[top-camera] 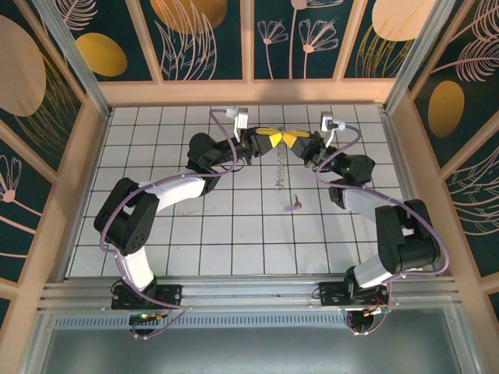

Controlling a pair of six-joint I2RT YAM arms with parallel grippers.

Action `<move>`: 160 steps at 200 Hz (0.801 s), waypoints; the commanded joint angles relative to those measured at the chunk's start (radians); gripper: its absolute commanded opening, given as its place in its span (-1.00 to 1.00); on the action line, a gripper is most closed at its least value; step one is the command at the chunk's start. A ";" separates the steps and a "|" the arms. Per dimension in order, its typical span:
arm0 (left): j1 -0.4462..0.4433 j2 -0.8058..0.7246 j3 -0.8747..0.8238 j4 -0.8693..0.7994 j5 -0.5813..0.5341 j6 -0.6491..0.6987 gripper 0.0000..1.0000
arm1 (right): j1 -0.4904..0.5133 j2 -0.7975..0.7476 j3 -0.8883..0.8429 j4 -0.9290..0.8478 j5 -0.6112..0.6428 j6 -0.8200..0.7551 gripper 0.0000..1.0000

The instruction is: Put the keys on the keyring

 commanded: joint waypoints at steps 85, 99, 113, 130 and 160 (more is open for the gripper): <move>0.002 0.027 -0.025 0.215 -0.069 -0.132 -0.53 | -0.008 0.037 0.022 0.114 0.086 0.034 -1.00; 0.003 0.039 -0.039 0.259 -0.098 -0.161 -0.47 | -0.010 0.042 0.020 0.126 0.101 0.044 -1.00; 0.003 0.054 -0.045 0.298 -0.116 -0.190 -0.46 | -0.008 0.045 0.021 0.134 0.113 0.052 -1.00; 0.001 0.070 -0.047 0.330 -0.130 -0.214 -0.46 | -0.007 0.046 0.022 0.137 0.123 0.054 -1.00; -0.003 0.086 -0.042 0.341 -0.140 -0.229 -0.46 | -0.001 0.047 0.025 0.138 0.139 0.057 -1.00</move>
